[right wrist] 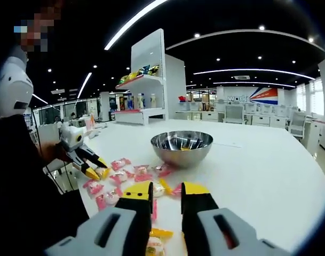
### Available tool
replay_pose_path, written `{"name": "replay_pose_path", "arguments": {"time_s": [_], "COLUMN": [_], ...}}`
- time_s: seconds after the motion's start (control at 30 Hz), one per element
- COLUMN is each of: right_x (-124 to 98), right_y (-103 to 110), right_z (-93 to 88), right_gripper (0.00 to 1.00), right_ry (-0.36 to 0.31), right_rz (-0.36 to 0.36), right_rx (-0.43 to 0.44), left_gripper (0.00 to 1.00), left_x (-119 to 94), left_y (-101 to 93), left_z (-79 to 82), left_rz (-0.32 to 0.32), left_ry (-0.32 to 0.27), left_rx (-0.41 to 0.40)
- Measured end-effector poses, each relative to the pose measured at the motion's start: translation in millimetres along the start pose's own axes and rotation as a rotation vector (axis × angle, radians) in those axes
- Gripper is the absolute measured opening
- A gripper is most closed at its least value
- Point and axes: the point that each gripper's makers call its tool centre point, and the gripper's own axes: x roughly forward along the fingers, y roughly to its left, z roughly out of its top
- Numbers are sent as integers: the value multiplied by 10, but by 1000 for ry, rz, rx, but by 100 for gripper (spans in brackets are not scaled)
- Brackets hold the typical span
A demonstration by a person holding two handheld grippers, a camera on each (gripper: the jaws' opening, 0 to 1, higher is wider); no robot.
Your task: Pick up the marshmallows scattered on the table and place them into the bowl on the table
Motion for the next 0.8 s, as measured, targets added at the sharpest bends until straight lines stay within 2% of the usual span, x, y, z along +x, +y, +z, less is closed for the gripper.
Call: {"name": "replay_pose_path", "arguments": {"time_s": [0.33,0.4,0.8], "right_x": [-16,-16,-59], "right_y": [-3,-7,0], "right_z": [14,24,25], "right_gripper": [21,21,21], "right_ry": [-7,-11,-2], "right_rz": [-5,-7,-12], "right_rx": [5,7,0], "left_gripper": [26,26,25], "left_x": [39,36,-8], "left_y": [-15,-10,102], "left_z": [31,52,146], "left_rz": [-5,-10,-1], "left_ry": [-42,-57,-95], "left_rx": [-27,-52,-62]}}
